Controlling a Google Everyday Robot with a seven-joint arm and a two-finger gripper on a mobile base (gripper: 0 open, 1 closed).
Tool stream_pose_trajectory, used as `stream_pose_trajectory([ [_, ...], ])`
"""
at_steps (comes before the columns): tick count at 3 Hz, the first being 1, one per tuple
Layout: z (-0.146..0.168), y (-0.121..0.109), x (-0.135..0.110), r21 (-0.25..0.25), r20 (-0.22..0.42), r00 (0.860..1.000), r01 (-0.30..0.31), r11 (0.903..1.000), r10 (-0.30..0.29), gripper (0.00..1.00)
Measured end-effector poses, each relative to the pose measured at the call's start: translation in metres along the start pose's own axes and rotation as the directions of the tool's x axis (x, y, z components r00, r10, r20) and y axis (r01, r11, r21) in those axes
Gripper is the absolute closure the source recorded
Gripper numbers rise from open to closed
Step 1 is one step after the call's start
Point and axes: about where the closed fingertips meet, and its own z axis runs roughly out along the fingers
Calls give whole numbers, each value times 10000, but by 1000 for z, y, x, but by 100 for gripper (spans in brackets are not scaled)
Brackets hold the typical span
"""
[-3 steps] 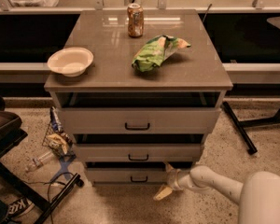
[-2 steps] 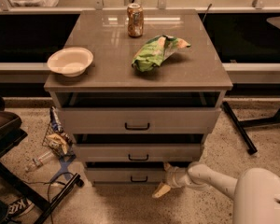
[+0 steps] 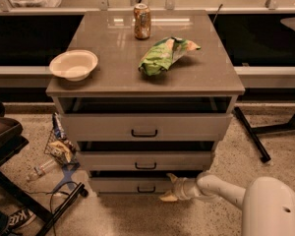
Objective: Open bottom drawer
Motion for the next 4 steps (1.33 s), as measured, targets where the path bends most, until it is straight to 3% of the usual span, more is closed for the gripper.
stream_pose_trajectory([
  [2, 2, 2, -1, -40, 12, 10000, 2, 10000, -2, 88],
  [3, 2, 2, -1, -40, 12, 10000, 2, 10000, -2, 100],
  [4, 2, 2, -1, -40, 12, 10000, 2, 10000, -2, 100],
])
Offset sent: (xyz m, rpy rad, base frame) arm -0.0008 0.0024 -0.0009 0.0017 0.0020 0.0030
